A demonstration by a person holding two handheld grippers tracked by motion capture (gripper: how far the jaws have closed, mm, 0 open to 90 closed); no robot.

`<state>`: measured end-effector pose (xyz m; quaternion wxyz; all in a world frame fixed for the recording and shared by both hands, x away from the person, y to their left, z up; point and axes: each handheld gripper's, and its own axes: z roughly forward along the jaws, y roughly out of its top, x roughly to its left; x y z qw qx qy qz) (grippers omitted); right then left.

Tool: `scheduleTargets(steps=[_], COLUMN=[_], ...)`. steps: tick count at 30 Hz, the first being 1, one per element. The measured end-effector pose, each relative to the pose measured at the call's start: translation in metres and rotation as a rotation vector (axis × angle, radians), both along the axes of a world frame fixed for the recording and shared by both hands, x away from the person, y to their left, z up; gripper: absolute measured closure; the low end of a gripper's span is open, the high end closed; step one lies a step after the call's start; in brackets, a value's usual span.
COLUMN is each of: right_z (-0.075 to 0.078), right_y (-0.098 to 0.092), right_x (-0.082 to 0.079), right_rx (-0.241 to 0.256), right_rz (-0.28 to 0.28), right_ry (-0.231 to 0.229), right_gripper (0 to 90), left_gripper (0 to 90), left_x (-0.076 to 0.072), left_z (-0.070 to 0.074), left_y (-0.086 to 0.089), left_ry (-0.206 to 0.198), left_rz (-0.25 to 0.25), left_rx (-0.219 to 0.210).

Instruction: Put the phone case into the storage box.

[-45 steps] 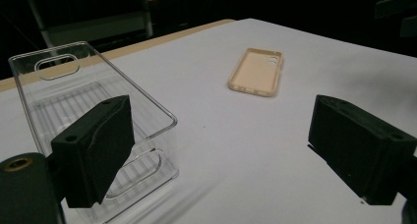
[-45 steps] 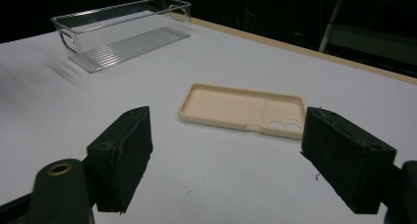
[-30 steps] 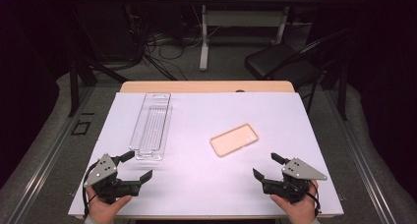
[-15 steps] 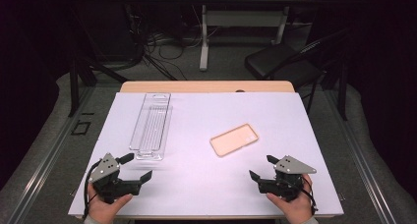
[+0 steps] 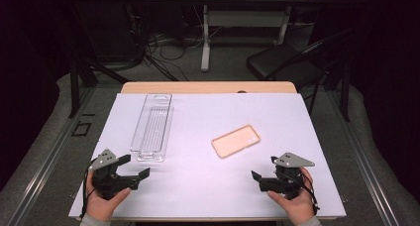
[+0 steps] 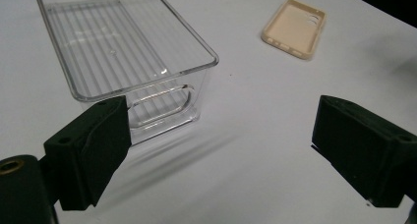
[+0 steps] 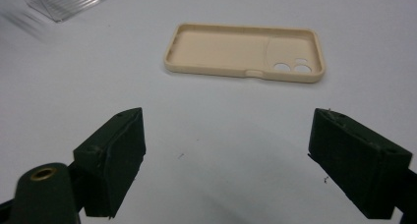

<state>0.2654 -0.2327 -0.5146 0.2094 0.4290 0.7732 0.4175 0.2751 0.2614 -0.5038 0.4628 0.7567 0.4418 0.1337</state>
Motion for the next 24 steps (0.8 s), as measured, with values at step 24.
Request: scheduleTargets(steps=[24], right_z=[0.026], right_y=[0.007], right_x=[0.039], right_rx=[-0.052], right_rz=[0.004], right_ry=[0.094], right_gripper=[14.5], left_gripper=[5.7], left_x=[0.052], left_z=[0.037], left_y=[-0.019], left_ry=[0.052], left_rz=[-0.022], left_rx=[0.055])
